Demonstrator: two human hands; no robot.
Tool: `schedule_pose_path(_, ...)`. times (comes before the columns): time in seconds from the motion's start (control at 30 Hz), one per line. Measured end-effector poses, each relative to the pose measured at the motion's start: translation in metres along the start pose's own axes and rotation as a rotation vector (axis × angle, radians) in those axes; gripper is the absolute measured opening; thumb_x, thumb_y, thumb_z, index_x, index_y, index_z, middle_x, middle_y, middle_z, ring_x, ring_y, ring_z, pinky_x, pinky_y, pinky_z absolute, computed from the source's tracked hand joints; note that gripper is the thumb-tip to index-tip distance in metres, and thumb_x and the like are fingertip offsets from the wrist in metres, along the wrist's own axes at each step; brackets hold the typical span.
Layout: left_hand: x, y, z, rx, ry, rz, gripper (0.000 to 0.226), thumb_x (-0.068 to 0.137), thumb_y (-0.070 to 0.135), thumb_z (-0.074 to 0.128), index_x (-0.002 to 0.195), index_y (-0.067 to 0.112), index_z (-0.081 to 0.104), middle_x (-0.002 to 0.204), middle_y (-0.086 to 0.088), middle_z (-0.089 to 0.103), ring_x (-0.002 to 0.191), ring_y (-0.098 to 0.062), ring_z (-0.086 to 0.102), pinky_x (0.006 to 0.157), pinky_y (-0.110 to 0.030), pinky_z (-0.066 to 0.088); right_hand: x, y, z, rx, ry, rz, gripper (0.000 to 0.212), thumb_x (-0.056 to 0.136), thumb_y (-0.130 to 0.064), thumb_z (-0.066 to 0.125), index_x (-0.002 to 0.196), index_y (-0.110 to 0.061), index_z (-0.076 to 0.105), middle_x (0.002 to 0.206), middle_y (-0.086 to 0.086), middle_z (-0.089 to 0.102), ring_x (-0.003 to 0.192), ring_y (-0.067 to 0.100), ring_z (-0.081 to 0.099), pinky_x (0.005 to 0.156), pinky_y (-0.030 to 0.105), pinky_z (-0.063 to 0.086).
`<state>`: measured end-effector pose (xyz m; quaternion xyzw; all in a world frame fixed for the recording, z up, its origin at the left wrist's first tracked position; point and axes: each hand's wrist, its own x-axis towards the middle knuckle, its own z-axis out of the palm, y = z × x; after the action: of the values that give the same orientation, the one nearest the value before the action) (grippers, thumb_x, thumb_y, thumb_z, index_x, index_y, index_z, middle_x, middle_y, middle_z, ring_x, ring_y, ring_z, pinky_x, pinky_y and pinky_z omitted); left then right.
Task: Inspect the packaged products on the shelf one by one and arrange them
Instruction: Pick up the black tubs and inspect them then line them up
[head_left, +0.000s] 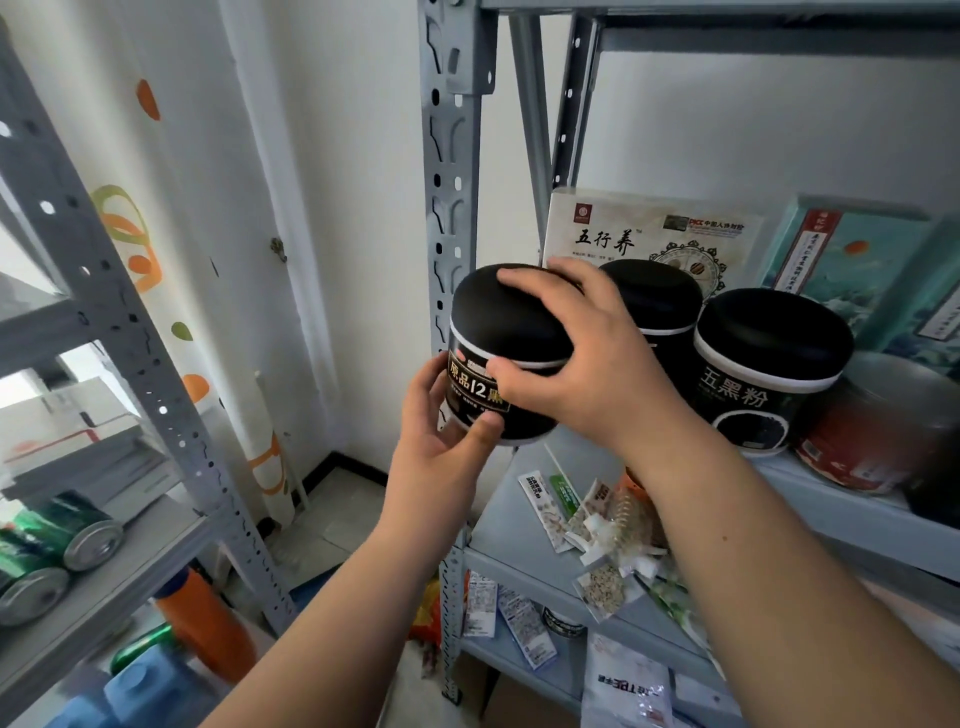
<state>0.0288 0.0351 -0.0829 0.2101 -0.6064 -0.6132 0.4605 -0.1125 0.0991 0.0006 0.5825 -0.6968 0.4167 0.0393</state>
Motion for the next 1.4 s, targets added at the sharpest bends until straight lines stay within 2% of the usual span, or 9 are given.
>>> schedule_pose_path(0.1, 0.020, -0.001, 0.008, 0.084, 0.023, -0.013, 0.056, 0.096, 0.014, 0.068, 0.142, 0.029, 0.039, 0.142, 0.016, 0.053, 0.099, 0.004, 0.070, 0.087, -0.020, 0.056, 0.019, 0.002, -0.007, -0.175, -0.066, -0.029, 0.069, 0.083, -0.046, 0.074, 0.147, -0.034, 0.052, 0.154, 0.002, 0.040, 0.142, 0.019, 0.040, 0.118, 0.026, 0.031)
schedule_pose_path(0.23, 0.037, -0.012, 0.014, 0.228, 0.047, -0.025, 0.049, 0.097, 0.008, 0.067, 0.133, 0.027, 0.041, 0.118, 0.031, 0.053, 0.079, 0.008, 0.066, 0.071, -0.007, 0.048, 0.033, 0.004, -0.007, -0.394, -0.149, -0.062, 0.065, 0.094, -0.035, 0.065, 0.154, -0.018, 0.046, 0.151, 0.008, 0.049, 0.145, 0.027, 0.039, 0.120, 0.035, 0.027)
schedule_pose_path(0.33, 0.042, -0.017, 0.006, 0.388, -0.050, 0.007, 0.055, 0.097, 0.012, 0.064, 0.141, 0.031, 0.038, 0.136, 0.020, 0.050, 0.105, 0.014, 0.058, 0.087, -0.008, 0.044, 0.035, 0.008, -0.007, -0.507, -0.189, -0.025, 0.064, 0.099, -0.041, 0.058, 0.158, -0.028, 0.037, 0.156, 0.007, 0.043, 0.152, 0.032, 0.024, 0.124, 0.043, 0.021)
schedule_pose_path(0.47, 0.043, -0.024, -0.012, 0.876, -0.206, 0.197, 0.082, 0.098, 0.034, 0.059, 0.161, 0.037, 0.008, 0.168, 0.005, 0.014, 0.154, -0.009, 0.012, 0.118, -0.025, 0.022, 0.040, 0.012, -0.010, -0.702, -0.174, -0.012, 0.064, 0.102, -0.049, 0.052, 0.160, -0.035, 0.029, 0.157, 0.011, 0.042, 0.153, 0.036, 0.017, 0.126, 0.052, 0.013)
schedule_pose_path(0.57, 0.042, -0.027, -0.017, 1.201, -0.257, 0.336, 0.082, 0.094, 0.054, 0.044, 0.161, 0.041, -0.001, 0.171, -0.004, 0.001, 0.157, -0.035, -0.003, 0.123, -0.052, 0.003, 0.046, 0.014, -0.005, -0.802, -0.186, 0.004, 0.064, 0.105, -0.051, 0.044, 0.162, -0.036, 0.019, 0.164, 0.008, 0.035, 0.157, 0.036, 0.009, 0.125, 0.058, 0.001)
schedule_pose_path(0.67, 0.043, -0.029, -0.017, 1.379, -0.278, 0.462, 0.083, 0.090, 0.059, 0.040, 0.163, 0.034, 0.010, 0.171, -0.011, 0.009, 0.155, -0.045, -0.001, 0.121, -0.060, 0.006, 0.050, 0.016, 0.001, -0.869, -0.180, 0.020, 0.064, 0.106, -0.052, 0.039, 0.163, -0.037, 0.014, 0.167, 0.005, 0.031, 0.158, 0.036, 0.007, 0.123, 0.062, -0.001)
schedule_pose_path(1.03, 0.050, -0.031, -0.008, 1.449, -0.312, 0.584, 0.080, 0.090, 0.056, 0.041, 0.162, 0.026, 0.021, 0.168, -0.016, 0.019, 0.155, -0.043, 0.004, 0.122, -0.060, 0.016, 0.028, 0.025, -0.022, -0.824, -0.107, 0.065, 0.077, 0.100, -0.056, 0.045, 0.164, -0.035, 0.006, 0.173, 0.006, 0.008, 0.158, 0.036, -0.007, 0.124, 0.062, -0.003)
schedule_pose_path(1.27, 0.062, 0.002, 0.042, 1.283, -0.308, 0.710, 0.076, 0.093, 0.049, 0.045, 0.161, 0.024, 0.025, 0.165, -0.012, 0.028, 0.156, -0.037, 0.010, 0.125, -0.057, 0.013, -0.023, 0.049, -0.073, -0.916, -0.019, 0.285, 0.085, 0.095, -0.057, 0.052, 0.164, -0.030, 0.010, 0.172, 0.008, 0.009, 0.158, 0.036, -0.005, 0.124, 0.059, -0.001)
schedule_pose_path(1.4, 0.094, 0.032, 0.086, 1.273, -0.348, 0.666, 0.075, 0.092, 0.052, 0.035, 0.161, 0.026, 0.022, 0.162, -0.013, 0.033, 0.154, -0.036, 0.018, 0.126, -0.055, 0.009, -0.032, 0.060, -0.083, -0.928, -0.026, 0.301, 0.085, 0.086, -0.049, 0.068, 0.158, -0.026, 0.030, 0.164, 0.010, 0.028, 0.154, 0.041, 0.013, 0.123, 0.063, 0.013)
